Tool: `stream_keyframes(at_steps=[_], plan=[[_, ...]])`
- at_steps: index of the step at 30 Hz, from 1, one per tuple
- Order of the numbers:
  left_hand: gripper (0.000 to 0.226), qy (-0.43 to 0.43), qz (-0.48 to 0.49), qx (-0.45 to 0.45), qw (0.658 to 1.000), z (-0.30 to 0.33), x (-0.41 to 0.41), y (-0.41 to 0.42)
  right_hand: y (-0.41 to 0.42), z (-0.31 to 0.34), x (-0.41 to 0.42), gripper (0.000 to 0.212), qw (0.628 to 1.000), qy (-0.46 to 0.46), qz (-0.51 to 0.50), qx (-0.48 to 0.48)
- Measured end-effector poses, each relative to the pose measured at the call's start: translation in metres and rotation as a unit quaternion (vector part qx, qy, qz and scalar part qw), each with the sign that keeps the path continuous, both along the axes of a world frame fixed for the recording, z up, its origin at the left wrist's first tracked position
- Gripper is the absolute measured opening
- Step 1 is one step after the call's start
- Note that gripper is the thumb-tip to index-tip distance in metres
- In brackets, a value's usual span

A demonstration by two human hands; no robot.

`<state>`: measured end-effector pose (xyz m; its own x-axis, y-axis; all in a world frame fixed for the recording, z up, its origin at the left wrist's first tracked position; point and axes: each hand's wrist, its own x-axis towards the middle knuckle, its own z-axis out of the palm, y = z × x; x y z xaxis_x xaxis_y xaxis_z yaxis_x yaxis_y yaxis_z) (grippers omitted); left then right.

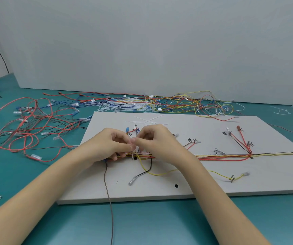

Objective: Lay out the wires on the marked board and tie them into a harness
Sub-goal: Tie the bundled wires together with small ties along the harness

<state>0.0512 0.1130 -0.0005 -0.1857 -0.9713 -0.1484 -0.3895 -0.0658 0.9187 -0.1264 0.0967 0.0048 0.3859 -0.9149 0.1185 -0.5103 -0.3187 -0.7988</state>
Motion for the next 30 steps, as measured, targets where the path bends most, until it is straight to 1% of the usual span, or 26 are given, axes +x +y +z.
stream_keyframes(at_steps=[2, 5, 7, 16, 20, 23, 26, 28, 30], plan=[[0.006, 0.005, 0.000, 0.001, 1.000, 0.0003, 0.0000, -0.0001, -0.0008, -0.0040, 0.0039, 0.013, 1.000, -0.025, -0.013, 0.000], [0.007, 0.005, -0.003, 0.000, 1.000, 0.0005, 0.0004, -0.0002, -0.0024, -0.0082, 0.0064, 0.009, 0.999, -0.038, -0.023, 0.019], [0.006, 0.004, -0.002, -0.001, 1.000, 0.0003, 0.0006, -0.0003, -0.0032, -0.0091, 0.0068, 0.009, 0.999, -0.037, -0.024, 0.027], [0.005, 0.016, 0.010, -0.007, 1.000, -0.0010, 0.0030, -0.0003, -0.0002, -0.0089, 0.0099, 0.011, 0.997, -0.073, 0.002, 0.012], [0.007, -0.021, -0.003, -0.028, 0.999, 0.0000, 0.0034, 0.0013, 0.0001, -0.0063, 0.0094, 0.013, 0.996, -0.092, 0.001, -0.002], [0.007, -0.045, -0.018, -0.043, 0.998, 0.0003, 0.0023, 0.0021, -0.0008, -0.0039, 0.0074, 0.006, 0.990, -0.139, 0.006, -0.001], [0.008, -0.055, -0.012, -0.051, 0.997, -0.0005, 0.0009, 0.0019, -0.0004, -0.0041, 0.0072, 0.006, 0.983, -0.180, 0.018, 0.022], [0.009, -0.061, -0.014, -0.058, 0.996, -0.0012, 0.0003, 0.0019, -0.0005, -0.0037, 0.0070, 0.010, 0.978, -0.201, 0.025, 0.048], [0.010, -0.066, -0.020, -0.066, 0.995, -0.0016, 0.0000, 0.0014, -0.0007, -0.0024, 0.0062, 0.012, 0.975, -0.209, 0.031, 0.070]])
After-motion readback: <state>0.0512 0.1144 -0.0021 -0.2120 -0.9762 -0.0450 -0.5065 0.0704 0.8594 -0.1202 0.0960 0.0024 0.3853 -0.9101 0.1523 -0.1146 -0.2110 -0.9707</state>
